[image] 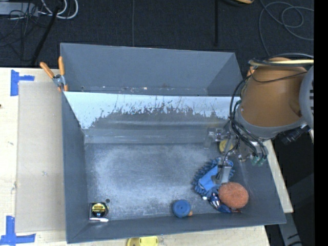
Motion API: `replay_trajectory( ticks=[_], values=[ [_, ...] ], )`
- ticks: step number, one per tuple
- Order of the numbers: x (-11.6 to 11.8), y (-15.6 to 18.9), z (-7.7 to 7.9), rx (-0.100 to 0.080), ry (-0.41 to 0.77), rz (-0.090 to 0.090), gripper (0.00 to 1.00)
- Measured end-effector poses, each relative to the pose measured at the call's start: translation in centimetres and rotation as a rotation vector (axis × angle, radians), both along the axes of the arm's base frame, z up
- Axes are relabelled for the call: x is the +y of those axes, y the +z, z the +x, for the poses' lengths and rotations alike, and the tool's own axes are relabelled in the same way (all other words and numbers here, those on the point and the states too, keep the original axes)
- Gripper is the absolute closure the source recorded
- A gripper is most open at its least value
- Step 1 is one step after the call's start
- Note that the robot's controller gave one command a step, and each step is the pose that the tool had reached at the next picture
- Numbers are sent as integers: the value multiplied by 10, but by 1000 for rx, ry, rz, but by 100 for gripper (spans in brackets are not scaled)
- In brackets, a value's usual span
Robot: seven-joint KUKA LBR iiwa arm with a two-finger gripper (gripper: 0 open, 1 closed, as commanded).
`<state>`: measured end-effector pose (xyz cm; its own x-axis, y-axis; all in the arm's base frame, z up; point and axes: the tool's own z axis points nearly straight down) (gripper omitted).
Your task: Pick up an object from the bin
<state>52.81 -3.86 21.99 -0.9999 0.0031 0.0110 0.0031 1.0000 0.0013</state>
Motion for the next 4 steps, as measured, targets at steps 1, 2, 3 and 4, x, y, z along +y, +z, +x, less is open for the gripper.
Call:
replay_trajectory(
  ticks=[1, 2, 3, 4],
  values=[
    [0, 4, 2, -9, 1, -1, 0],
    [-9, -46, -22, -14, 29, -1, 0],
    [-30, -121, -25, -10, -3, 0, 100],
    [-30, -121, -25, -10, -2, 0, 100]
  ],
)
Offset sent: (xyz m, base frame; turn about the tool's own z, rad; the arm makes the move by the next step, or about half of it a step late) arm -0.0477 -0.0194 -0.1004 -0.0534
